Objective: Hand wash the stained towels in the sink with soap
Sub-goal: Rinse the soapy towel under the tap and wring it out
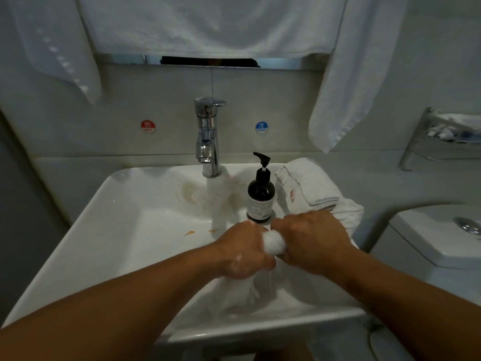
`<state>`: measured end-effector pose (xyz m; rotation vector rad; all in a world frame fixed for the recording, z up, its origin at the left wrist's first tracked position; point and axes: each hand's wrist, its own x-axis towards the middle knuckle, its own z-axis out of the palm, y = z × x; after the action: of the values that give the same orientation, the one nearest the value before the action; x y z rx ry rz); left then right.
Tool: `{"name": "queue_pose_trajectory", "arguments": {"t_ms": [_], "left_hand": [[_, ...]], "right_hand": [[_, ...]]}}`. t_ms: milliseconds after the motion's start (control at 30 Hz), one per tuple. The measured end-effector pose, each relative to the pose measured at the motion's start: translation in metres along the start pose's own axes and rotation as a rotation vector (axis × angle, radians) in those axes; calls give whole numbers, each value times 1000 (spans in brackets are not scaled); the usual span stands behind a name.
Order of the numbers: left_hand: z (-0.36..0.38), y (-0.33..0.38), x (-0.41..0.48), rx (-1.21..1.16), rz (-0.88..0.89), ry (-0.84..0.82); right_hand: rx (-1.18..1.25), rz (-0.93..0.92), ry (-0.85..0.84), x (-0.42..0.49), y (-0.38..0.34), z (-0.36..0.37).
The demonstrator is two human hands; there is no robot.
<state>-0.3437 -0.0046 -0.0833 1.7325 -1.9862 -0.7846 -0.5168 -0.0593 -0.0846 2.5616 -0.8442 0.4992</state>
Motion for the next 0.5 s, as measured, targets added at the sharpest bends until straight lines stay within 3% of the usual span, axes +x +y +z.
{"name": "queue_pose_trajectory", "arguments": {"t_ms": [233, 333, 400, 500], "left_hand": [[-20, -13, -5, 140, 215, 75], [-24, -20, -3, 249, 204, 142], [-23, -21, -1, 314, 200, 202], [-19, -23, -1, 388, 248, 273]], "right_hand": [[53, 90, 81, 1, 6, -6], [9, 131, 68, 3, 9, -8], [38, 106, -35, 3, 9, -13], [168, 46, -374, 19, 16, -42]]}}
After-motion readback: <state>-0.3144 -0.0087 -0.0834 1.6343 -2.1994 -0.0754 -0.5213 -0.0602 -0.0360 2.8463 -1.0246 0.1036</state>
